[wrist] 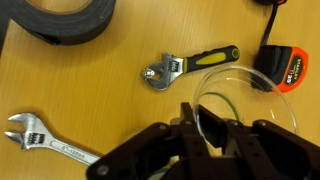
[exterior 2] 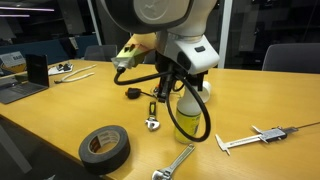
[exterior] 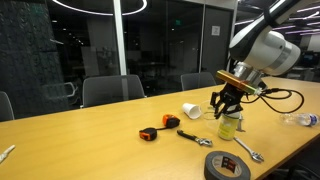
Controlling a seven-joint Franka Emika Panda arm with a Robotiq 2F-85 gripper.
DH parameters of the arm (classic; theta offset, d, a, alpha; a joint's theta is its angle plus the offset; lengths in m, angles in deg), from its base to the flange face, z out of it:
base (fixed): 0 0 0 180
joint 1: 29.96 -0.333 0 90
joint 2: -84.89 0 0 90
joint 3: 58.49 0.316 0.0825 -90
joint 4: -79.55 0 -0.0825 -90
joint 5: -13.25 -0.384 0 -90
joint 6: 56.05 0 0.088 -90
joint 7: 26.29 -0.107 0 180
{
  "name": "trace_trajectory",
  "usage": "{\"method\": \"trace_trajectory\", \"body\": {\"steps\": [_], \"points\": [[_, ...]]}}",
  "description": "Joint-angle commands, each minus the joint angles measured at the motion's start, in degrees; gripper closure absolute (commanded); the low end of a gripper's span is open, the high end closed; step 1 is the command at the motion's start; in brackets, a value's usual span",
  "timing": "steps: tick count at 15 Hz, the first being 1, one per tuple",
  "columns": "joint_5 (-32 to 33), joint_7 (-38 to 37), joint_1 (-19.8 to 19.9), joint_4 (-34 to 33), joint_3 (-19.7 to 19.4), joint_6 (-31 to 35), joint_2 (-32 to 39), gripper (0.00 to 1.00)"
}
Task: Pick the plastic cup and put it upright
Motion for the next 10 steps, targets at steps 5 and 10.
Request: {"method": "trace_trajectory", "body": {"steps": [5,10], "points": [[-1.53,-0.52,-0.65,0.81,1.86,2.17,-2.94,0.91],[-2.31,-1.27,-2.75,-0.47,4.38,2.95,-2.34,0.91]]}}
